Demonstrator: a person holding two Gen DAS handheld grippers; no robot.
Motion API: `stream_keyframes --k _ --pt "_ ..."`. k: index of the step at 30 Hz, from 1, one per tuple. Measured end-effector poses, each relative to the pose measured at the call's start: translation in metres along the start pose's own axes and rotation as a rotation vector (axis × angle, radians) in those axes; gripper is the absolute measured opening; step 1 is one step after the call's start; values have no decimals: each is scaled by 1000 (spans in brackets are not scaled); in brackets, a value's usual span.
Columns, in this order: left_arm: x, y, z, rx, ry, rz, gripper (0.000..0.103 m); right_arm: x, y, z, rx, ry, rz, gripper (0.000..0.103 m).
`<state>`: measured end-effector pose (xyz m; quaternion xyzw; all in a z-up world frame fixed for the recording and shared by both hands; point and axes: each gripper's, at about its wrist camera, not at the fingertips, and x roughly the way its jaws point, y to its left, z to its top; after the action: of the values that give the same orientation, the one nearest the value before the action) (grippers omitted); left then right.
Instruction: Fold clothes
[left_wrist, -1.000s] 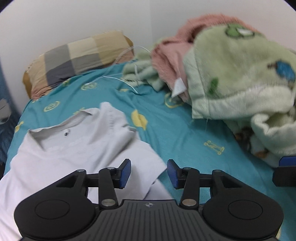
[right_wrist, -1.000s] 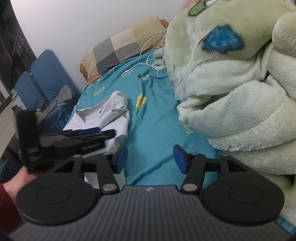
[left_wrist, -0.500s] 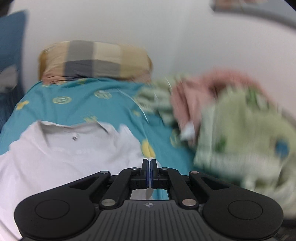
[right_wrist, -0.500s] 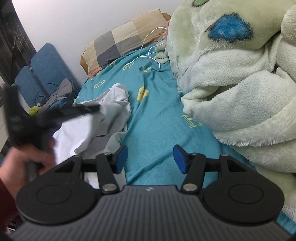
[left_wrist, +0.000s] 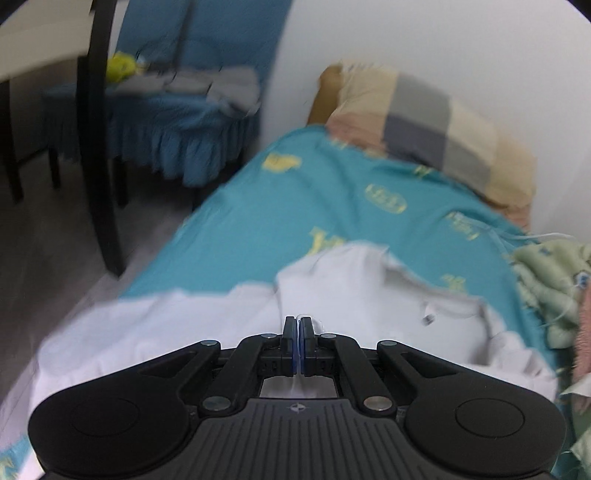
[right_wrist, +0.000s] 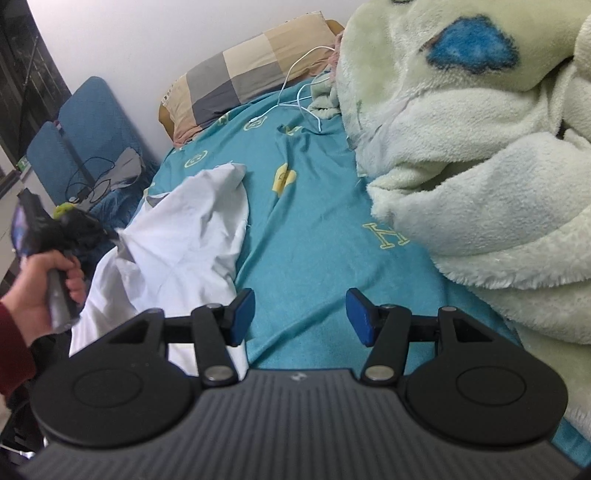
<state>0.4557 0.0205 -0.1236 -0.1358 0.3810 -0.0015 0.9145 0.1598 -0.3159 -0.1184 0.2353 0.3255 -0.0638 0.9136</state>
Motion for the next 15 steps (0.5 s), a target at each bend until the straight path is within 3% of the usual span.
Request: stream_keyframes --k 3,5,7,11,15 --pt "3 6 -9 -16 30 1 10 3 3 -2 -10 2 13 57" --pt "-4 8 -12 -3 47 6 28 5 5 -2 -18 4 21 57" --pt "-20 7 -13 19 53 2 39 5 7 -2 -24 4 32 57" --pt "-75 5 -29 70 48 -25 47 0 10 -2 -32 5 64 57" --pt "-153 1 -72 92 72 -114 49 -13 13 -3 -44 -13 72 57"
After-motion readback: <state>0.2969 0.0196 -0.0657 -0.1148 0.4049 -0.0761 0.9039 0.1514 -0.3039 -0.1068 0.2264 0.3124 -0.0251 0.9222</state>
